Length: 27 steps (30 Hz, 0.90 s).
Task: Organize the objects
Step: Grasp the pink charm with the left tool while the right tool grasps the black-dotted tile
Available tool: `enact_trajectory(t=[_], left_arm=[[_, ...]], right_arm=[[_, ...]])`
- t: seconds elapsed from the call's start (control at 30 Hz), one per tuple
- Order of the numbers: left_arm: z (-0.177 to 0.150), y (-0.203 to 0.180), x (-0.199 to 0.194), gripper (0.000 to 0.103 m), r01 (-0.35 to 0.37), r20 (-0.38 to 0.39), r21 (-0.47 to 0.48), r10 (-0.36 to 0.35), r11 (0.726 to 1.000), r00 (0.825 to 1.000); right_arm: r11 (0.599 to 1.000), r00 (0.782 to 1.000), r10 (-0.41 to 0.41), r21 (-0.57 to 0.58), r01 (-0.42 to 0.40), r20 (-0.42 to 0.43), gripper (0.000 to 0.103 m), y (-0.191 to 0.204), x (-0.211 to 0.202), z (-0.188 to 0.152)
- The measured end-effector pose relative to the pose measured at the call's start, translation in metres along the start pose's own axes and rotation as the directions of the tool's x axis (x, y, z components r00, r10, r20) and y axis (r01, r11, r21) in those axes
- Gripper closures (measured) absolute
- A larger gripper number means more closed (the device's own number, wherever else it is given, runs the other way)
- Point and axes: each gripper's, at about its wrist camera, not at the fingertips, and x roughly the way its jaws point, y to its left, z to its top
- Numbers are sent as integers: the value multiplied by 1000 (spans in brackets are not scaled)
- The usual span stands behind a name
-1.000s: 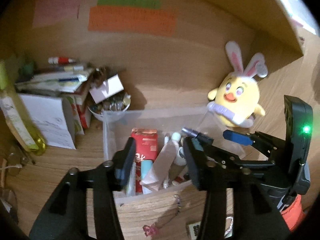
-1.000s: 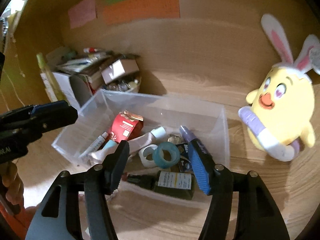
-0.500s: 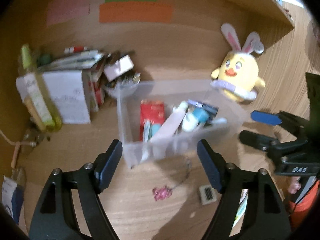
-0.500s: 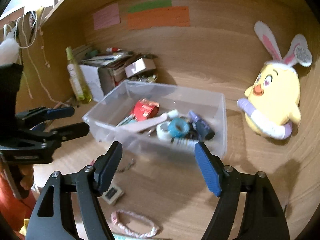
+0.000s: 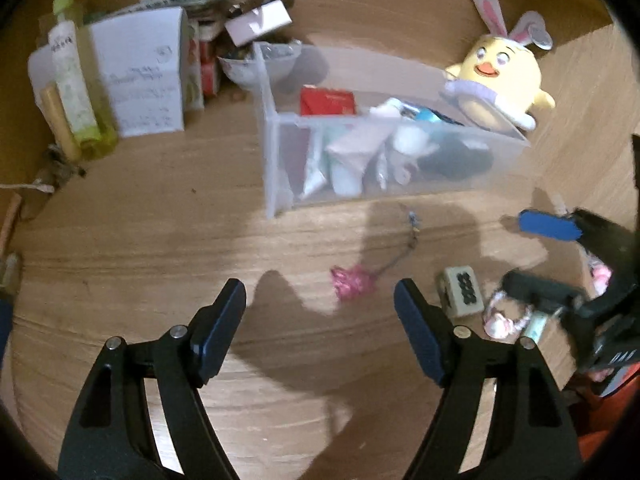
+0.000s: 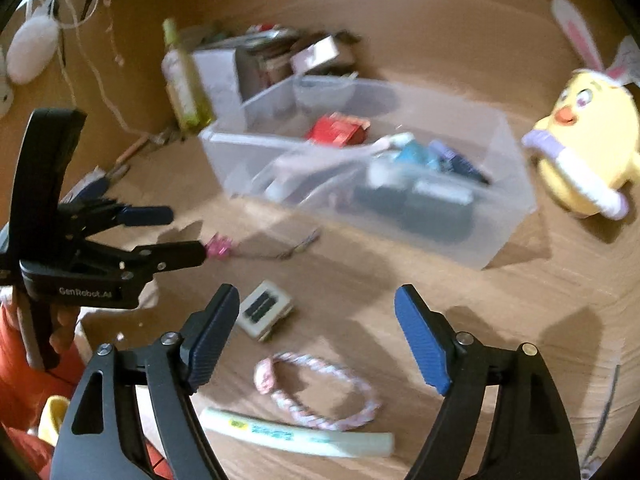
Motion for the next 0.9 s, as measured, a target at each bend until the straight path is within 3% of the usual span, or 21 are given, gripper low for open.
enact_trajectory(t=[0.2,0.5,0.53,0.6,0.9], left_arm=[[0,-8,8,51,55,-34,35,-54,998,998],[6,-21,17,77,-25,-5,108,25,994,1000],[6,-21,18,77,-34,0,110,34,993,999],[6,-21,18,77,-31,0,110,31,993,1000],[6,-17,8,77,-9,25,92,7,996,1000]], right_arm=[[997,996,53,-59,-57,-71,27,19,19,-8],[993,994,45,-100,-55,-100,62,31,32,-7],[994,994,41,-101,-51,-99,71,31,32,-6],[994,993,57,-89,-65,-99,80,30,32,-5],[997,997,46,-64,-49,-57,80,23,23,-4]])
